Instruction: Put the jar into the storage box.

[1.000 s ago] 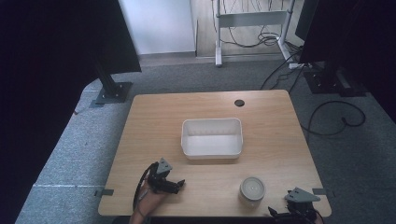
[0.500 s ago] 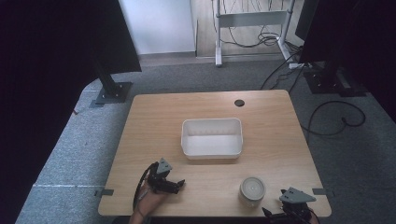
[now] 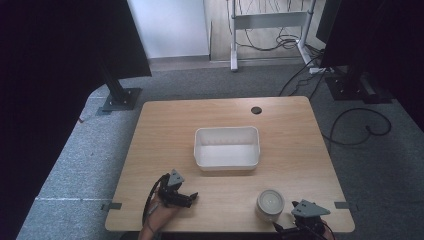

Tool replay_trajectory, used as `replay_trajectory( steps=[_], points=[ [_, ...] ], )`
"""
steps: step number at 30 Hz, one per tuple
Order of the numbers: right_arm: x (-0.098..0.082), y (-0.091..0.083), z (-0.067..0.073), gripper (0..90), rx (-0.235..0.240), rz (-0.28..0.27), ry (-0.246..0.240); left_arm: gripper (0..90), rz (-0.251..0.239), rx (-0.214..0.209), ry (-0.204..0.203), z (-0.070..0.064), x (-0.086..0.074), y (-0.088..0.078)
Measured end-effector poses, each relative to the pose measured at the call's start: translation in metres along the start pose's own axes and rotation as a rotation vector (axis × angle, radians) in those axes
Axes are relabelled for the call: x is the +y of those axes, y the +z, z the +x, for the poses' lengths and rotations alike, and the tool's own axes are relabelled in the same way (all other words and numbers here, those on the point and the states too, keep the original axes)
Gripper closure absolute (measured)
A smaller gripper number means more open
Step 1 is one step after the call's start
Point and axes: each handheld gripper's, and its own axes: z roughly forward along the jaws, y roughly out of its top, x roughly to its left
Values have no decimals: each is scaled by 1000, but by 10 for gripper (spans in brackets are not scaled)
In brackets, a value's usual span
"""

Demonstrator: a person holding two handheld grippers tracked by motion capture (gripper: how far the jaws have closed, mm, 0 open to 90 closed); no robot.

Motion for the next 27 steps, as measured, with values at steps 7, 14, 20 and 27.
replay_trajectory(
  steps=[7,14,20,27],
  points=[
    [4,6,1,34,11,-11,4,15,0,0,0,0,0,0],
    [9,13,6,34,29,-20,-5,15,0,0,0,0,0,0],
    [13,19,8,37,21,-19,-13,15,0,0,0,0,0,0],
    [15,25,8,46,12,-13,-14,15,0,0,0,0,0,0]
  ],
)
